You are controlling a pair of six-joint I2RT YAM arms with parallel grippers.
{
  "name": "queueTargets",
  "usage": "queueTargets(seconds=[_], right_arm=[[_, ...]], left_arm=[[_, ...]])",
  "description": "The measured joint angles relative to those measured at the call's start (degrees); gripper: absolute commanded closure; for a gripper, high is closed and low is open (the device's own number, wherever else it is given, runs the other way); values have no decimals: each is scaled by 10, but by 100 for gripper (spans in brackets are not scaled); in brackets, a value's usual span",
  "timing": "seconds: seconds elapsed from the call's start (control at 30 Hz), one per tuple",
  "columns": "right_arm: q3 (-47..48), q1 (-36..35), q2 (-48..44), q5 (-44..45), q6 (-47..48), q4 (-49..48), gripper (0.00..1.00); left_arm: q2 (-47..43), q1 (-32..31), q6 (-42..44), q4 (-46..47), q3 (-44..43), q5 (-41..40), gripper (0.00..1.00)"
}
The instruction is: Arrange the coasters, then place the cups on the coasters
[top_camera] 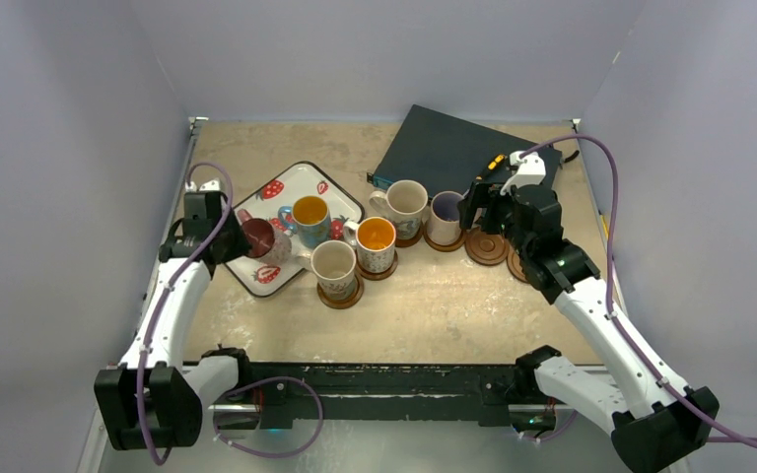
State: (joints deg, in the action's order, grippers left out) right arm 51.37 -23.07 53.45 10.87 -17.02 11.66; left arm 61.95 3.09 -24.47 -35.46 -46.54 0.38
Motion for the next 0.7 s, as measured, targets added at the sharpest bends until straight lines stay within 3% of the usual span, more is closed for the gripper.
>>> queueTargets(seconds=[0.27,0.5,0.6,0.7], right_arm=[[0,0,-3,1,0,0,8],[0,0,-14,1,-1,0,7],[0,0,-15,1,-3,0,7],[0,0,-15,0,-5,0,7]], left_arm=[[-23,0,54,-13,-76,6,100],[-19,-7,93,-50,-173,66,100],[-11,-43,106,-64,-227,82,100],[6,-120,110,-73,-281,91,100]])
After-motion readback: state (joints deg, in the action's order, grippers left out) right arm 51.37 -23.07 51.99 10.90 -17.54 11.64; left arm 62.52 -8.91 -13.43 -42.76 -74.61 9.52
